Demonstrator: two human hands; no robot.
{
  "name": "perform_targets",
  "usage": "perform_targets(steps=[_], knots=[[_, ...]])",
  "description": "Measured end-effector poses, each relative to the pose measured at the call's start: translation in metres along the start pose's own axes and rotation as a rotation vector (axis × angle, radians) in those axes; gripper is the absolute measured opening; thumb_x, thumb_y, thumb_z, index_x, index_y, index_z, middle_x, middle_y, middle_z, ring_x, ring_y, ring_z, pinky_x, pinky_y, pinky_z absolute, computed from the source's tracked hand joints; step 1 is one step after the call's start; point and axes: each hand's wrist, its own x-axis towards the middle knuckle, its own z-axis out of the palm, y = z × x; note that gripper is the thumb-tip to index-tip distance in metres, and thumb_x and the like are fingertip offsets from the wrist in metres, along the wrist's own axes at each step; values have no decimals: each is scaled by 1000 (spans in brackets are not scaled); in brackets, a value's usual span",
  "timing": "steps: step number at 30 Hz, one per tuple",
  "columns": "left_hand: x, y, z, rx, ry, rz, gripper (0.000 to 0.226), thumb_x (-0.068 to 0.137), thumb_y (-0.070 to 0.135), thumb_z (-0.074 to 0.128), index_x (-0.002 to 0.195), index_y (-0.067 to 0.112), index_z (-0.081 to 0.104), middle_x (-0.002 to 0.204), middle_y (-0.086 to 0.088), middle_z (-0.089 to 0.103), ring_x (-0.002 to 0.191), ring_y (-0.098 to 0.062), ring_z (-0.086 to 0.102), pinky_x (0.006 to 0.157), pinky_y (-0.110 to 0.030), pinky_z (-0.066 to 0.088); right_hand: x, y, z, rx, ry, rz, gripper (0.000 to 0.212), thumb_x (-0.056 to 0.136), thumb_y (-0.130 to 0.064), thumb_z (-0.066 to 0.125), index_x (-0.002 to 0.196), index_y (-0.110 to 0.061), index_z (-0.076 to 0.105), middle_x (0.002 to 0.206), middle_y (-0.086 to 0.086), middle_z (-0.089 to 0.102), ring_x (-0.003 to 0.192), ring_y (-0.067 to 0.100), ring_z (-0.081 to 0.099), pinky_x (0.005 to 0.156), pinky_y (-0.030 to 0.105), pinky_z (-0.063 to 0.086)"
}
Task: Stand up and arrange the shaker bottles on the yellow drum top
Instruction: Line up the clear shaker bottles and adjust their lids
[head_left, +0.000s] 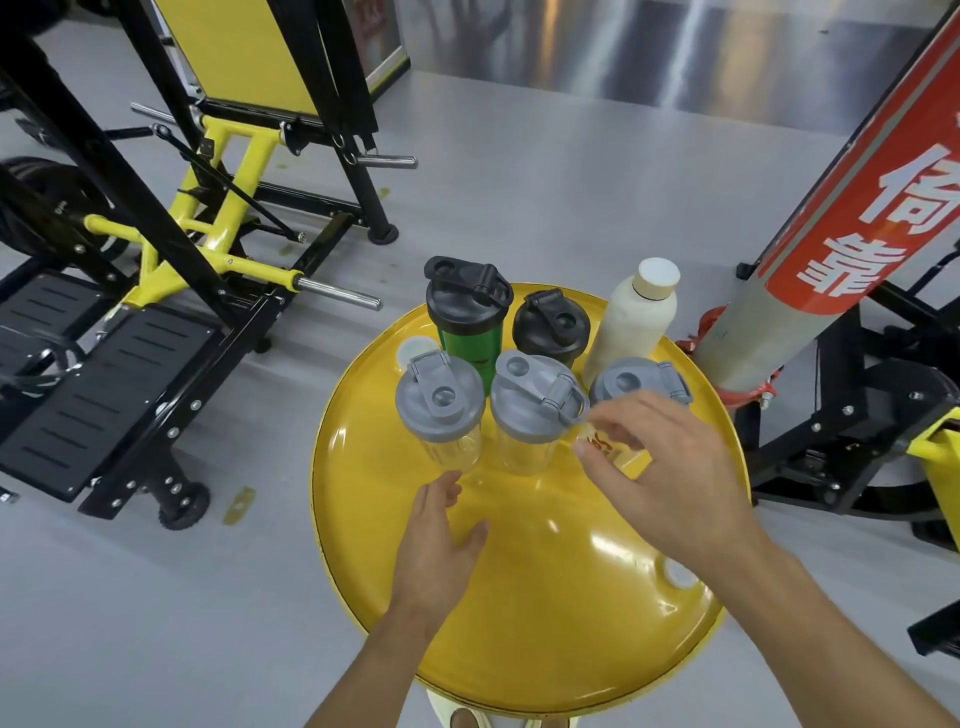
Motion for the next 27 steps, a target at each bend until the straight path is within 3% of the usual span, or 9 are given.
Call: perform_targets(steps=[4,8,10,17,22,27], knots=[[-2,-1,-5,17,7,8,58,90,28,74,140,32,45,123,16,51,118,3,51,94,-25,50,38,-23,-10,-72,-33,-94,25,89,-44,68,106,-25,68,93,-17,54,88,3,48,75,26,44],[-4,-1,-11,11,23,3,58,91,28,73,140,34,45,125,17,52,120,2,51,90,-16,46,70,-30,-7,-219,-235,-87,54,87,-55,66,130,-24,59,120,-7,58,111,16,52,93,34,46],[-5,-2,-13,6,29,3,57,91,28,73,140,34,46,125,18,52,121,2,50,90,-15,45,82,-30,-2,-324,-335,-115,59,85,-58,65,132,-23,56,120,-4,57,111,19,51,94,37,45],[-10,-3,-16,-6,54,8,53,91,28,74,137,34,48,124,17,52,120,4,50,95,-21,49,106,-29,4,-485,-552,-162,34,80,-55,64,92,-23,58,88,-6,49,84,19,51,69,35,45],[-13,-5,-16,-2,47,11,52,91,30,73,138,31,49,125,17,52,121,1,51,97,-22,49,115,-26,3,-442,-627,-180,26,82,-44,69,95,-23,60,91,-5,50,84,19,53,75,42,52],[-13,-6,-17,2,42,2,53,91,31,74,139,31,49,126,17,52,122,2,51,94,-18,47,121,-21,2,-437,-647,-235,30,85,-36,70,113,-26,64,100,-5,52,95,20,52,82,43,51]])
